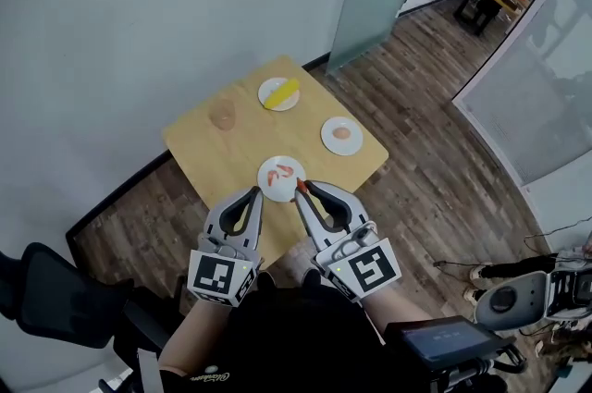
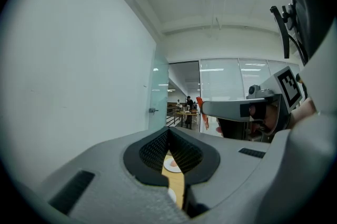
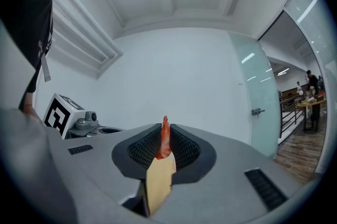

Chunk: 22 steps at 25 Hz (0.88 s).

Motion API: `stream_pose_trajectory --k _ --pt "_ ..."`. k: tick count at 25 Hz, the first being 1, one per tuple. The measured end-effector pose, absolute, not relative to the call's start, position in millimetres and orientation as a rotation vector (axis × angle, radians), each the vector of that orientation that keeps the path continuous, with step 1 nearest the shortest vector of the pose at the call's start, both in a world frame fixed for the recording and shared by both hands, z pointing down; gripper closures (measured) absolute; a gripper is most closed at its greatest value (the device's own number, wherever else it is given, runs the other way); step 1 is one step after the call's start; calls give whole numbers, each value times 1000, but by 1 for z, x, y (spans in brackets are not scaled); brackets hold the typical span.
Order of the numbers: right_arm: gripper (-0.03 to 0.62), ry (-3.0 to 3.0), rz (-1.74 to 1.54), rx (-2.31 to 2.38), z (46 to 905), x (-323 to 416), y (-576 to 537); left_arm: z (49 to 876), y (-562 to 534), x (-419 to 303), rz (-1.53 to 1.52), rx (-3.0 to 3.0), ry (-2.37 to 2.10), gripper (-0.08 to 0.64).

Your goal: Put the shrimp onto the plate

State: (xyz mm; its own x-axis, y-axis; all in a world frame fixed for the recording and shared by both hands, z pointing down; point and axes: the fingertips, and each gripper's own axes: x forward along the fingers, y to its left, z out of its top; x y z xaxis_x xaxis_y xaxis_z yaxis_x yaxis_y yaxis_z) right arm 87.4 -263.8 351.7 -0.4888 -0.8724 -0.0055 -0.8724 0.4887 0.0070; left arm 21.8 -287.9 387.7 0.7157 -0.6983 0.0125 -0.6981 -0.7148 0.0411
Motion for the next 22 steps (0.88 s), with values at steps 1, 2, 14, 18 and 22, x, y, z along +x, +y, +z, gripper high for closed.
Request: stream_pose_trajectory --k 1,2,14,18,22 --pt "543 2718 3 -1585 354 88 -265 389 -289 23 -1 2871 -1170 560" --pt "543 2726 -7 -1585 357 88 -268 392 -291 25 4 2868 -1168 560" --pt "543 2931 -266 -1641 474 94 -325 430 -319 12 88 2748 -1228 560" --pt "543 3125 -442 -1655 559 91 -354 435 -320 1 105 2713 -1257 560" --pt "543 3349 -610 -1632 635 89 -369 442 -317 -9 117 2673 -1290 560"
